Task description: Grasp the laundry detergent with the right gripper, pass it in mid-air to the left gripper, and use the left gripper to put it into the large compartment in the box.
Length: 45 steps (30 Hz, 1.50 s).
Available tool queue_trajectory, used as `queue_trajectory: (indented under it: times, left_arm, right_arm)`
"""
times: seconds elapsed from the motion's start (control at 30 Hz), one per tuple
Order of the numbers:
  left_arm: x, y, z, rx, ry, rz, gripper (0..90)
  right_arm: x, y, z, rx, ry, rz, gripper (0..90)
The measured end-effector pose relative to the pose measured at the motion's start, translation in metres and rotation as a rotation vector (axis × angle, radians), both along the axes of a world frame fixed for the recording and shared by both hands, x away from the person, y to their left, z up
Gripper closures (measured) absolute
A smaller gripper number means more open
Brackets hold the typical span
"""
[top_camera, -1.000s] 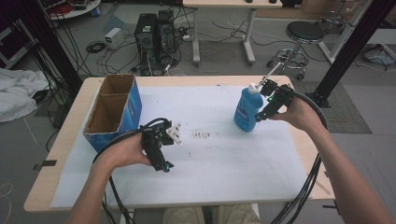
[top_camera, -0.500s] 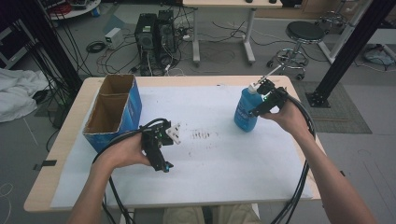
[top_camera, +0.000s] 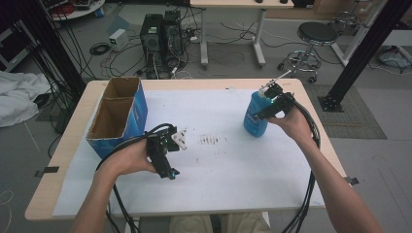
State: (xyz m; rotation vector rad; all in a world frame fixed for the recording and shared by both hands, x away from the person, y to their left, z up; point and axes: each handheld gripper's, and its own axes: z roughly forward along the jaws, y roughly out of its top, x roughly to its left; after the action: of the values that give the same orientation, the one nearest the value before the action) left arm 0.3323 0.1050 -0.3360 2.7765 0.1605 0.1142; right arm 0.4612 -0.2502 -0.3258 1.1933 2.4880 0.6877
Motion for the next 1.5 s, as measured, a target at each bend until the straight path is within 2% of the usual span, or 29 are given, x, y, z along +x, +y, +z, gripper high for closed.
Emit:
queue_trajectory:
  times: [0.17, 0.2, 0.3, 0.53, 0.8, 1.5]
  left_arm:
    - [0.000, 0.001, -0.002, -0.005, 0.004, 0.006, 12.4]
    - [0.000, 0.001, -0.003, -0.002, 0.006, 0.005, 12.4]
    - [0.000, 0.003, -0.004, -0.002, 0.007, 0.006, 12.4]
    - [0.000, 0.003, -0.005, -0.004, 0.009, 0.008, 12.4]
    - [0.000, 0.003, -0.005, 0.000, 0.008, 0.007, 12.4]
    - [0.000, 0.002, -0.008, -0.005, 0.014, 0.014, 12.4]
  right_arm:
    - [0.001, 0.000, -0.005, 0.015, -0.006, -0.009, 13.1]
    - [0.001, 0.000, -0.005, 0.017, -0.008, -0.008, 17.4]
    - [0.001, -0.001, -0.007, 0.036, -0.018, -0.007, 19.0]
    - [0.001, -0.001, -0.011, 0.041, -0.039, -0.014, 23.3]
    - [0.001, -0.001, -0.012, 0.050, -0.038, -0.021, 24.4]
    - [-0.001, -0.003, -0.020, 0.095, -0.054, -0.026, 37.0]
